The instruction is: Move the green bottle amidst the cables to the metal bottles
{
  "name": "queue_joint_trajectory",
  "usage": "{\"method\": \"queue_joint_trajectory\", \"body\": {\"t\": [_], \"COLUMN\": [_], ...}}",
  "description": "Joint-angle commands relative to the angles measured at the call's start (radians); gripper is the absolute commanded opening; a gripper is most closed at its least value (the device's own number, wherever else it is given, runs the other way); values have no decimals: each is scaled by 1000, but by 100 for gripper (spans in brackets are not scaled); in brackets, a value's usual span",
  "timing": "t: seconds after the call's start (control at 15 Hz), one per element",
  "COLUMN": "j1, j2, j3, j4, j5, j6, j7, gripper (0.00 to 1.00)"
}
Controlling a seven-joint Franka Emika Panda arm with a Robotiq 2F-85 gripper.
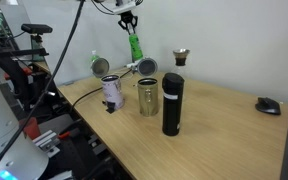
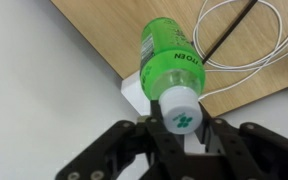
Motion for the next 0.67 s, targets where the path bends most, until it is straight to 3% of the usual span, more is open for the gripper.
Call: {"method": "queue_joint_trajectory", "body": {"t": [0.0, 0.27, 0.6], "j1": [-52, -123, -198], "j2": [-55, -93, -219], "j3": [-23, -57, -85], "j4": [-69, -129, -332], "j5": [28, 40, 55], "j6": [-23, -14, -14], "j7": [74, 154, 243], "gripper": [10, 10, 10]}}
